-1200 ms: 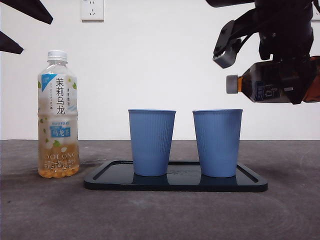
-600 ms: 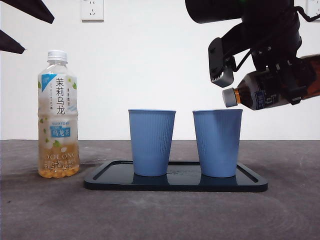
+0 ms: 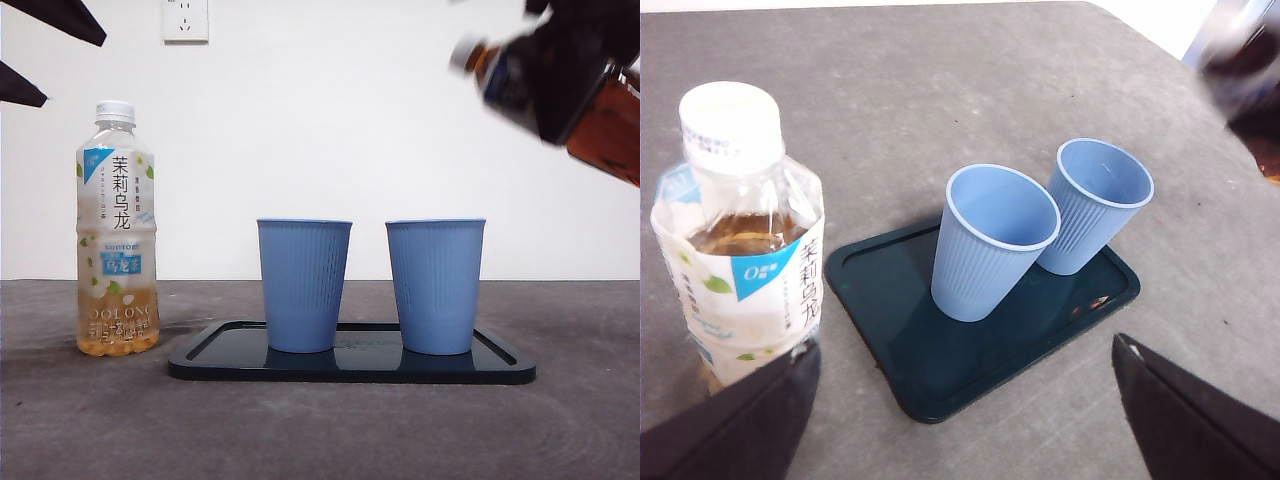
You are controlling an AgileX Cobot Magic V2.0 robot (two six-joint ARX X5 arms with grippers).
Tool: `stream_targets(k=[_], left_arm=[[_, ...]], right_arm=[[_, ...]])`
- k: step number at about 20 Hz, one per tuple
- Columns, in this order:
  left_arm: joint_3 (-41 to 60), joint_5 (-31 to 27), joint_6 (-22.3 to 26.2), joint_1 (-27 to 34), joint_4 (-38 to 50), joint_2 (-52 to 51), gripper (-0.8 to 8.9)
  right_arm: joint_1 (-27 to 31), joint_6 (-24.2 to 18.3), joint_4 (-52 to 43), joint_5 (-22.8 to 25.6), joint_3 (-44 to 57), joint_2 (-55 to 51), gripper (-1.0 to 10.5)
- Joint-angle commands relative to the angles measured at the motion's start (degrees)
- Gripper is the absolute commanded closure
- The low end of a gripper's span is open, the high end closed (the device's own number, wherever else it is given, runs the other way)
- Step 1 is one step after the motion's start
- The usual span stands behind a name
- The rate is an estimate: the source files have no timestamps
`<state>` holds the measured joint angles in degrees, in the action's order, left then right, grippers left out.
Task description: Pour the drink into the cup
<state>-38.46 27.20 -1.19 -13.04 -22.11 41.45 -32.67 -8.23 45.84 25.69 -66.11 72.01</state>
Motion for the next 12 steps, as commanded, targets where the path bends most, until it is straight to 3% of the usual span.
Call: stream_targets(k=[1,7,12], left_arm=[[-1.1,0.3,-1.2,-0.2,0.3,-0.3,3.45],[-1.1,0.3,-1.7,-0.2,-0.2,-0.9,3.45],[-1.1,0.3,-2.5,-0.2,-1.4,-0.9,3.45]], right_arm=[[3.2,5.7,-7.6,-8.3,1.2,-6.4,7.9],[14.3,12.0,-35.4,-21.1,20.7,-20.3,7.9],[18.3,16.3,-64.1,-27.2,40.1,-20.0,7.9]])
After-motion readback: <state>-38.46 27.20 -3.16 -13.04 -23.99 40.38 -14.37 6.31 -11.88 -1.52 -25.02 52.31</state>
